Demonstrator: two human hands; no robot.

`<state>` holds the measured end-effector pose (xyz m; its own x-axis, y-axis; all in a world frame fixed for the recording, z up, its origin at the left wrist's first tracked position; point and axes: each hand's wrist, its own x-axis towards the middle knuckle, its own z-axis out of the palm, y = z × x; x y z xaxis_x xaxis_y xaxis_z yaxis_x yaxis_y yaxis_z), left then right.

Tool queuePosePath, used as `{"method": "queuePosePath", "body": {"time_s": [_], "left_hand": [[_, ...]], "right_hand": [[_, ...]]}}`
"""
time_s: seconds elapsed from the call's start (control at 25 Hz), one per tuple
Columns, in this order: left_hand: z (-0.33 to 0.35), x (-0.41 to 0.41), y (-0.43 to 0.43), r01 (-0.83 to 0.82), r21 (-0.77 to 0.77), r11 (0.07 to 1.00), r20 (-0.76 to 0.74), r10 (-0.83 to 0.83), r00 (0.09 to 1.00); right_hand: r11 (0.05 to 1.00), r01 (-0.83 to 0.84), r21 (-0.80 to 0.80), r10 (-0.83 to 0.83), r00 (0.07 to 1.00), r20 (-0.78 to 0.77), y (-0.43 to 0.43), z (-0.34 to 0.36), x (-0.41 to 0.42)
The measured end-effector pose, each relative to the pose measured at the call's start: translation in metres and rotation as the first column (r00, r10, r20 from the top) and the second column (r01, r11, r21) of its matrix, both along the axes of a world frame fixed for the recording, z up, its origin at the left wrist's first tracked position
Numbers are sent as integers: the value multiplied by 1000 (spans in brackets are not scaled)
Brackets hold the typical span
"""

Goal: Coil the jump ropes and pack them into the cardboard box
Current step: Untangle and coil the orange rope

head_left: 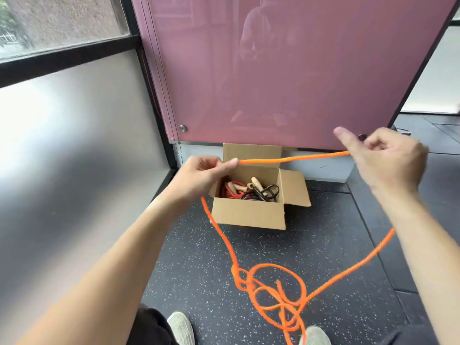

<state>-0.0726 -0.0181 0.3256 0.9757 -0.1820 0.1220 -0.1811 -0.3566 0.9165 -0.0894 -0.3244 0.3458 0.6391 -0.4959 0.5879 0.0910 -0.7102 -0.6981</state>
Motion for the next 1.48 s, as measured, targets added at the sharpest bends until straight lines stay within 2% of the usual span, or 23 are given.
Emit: {"method": "queuePosePath", "body": {"time_s": [0.04, 0.12, 0.28, 0.32, 0.44, 0.52, 0.56, 0.6, 0.68, 0.76, 0.8, 0.84, 0.88, 0.96, 1.0, 1.08, 1.16, 1.24, 1.32, 1.36, 1.4, 1.44, 1.48], "left_hand": [[1, 4, 11, -154, 58, 986, 45, 151, 987], [2, 9, 34, -401, 52, 914, 58, 398, 915], [-8, 16, 60, -566, -49, 823, -14, 566, 824], [-12, 19, 66, -603, -82, 794, -4, 605, 797], [-10, 22, 96, -760, -220, 612, -32, 774, 632], [-9, 21, 124, -850, -309, 427, -141, 863, 485], [-10, 19, 132, -859, -336, 386, -196, 863, 465], [-13, 17, 136, -846, -333, 416, -241, 830, 503], [-19, 18, 125, -738, -270, 618, -313, 669, 674], [-22, 15, 100, -540, -25, 842, -321, 505, 802], [-22, 11, 87, -430, 141, 892, -294, 453, 842], [-20, 7, 73, -335, 273, 902, -266, 405, 875], [-18, 2, 61, -256, 353, 900, -229, 348, 909], [-11, -5, 36, -44, 334, 941, -235, 128, 964], [-8, -12, 21, 122, 277, 953, -286, -39, 957], [-10, -24, -10, 436, 195, 879, -421, -326, 846], [-14, -31, -32, 587, 129, 799, -487, -465, 739], [-13, -30, -34, 567, 58, 822, -483, -474, 737], [-9, -26, -22, 506, 39, 862, -447, -438, 780], [-8, -23, -15, 476, 17, 879, -426, -425, 799], [-8, -22, -10, 437, -26, 899, -408, -408, 817], [-7, -21, -6, 393, -79, 916, -393, -391, 832], [-6, -20, -4, 355, -126, 926, -380, -376, 845]], "right_hand": [[983, 180, -44, -182, 981, -66, -16, -1, 1], [954, 292, -66, -298, 943, -150, -29, -1, 0], [979, -161, -121, 128, 962, -241, -17, -13, -1], [970, -191, -153, 146, 953, -264, -16, -16, 0], [983, 47, -180, -111, 924, -365, -48, -26, 9], [960, 243, -138, -279, 787, -550, -76, -37, 6], [955, 274, -111, -280, 715, -641, -82, -42, 1], [960, 276, -40, -228, 694, -683, -82, -47, 0], [971, 187, 151, -48, 766, -642, -67, -49, 5], [973, 7, 232, 126, 823, -554, -42, -38, 11], [951, -109, 288, 249, 824, -510, -26, -31, 14], [883, -229, 409, 410, 800, -437, -10, -28, 16], [737, -328, 590, 584, 748, -314, 10, -25, 17], [312, -419, 853, 795, 606, 8, 54, -20, 11], [124, -420, 899, 816, 558, 148, 75, -18, 7], [-145, -396, 907, 732, 574, 367, 108, -20, 6], [-247, -395, 885, 587, 666, 461, 123, -20, 10], [-274, -410, 870, 416, 765, 491, 113, -13, 16], [-216, -421, 881, 324, 821, 471, 85, -5, 19], [-74, -396, 915, 341, 853, 396, 68, -3, 21], [166, -326, 931, 373, 895, 247, 54, -3, 20], [461, -214, 861, 357, 933, 41, 43, -7, 19], [729, -79, 680, 235, 962, -141, 36, -13, 17]]}}
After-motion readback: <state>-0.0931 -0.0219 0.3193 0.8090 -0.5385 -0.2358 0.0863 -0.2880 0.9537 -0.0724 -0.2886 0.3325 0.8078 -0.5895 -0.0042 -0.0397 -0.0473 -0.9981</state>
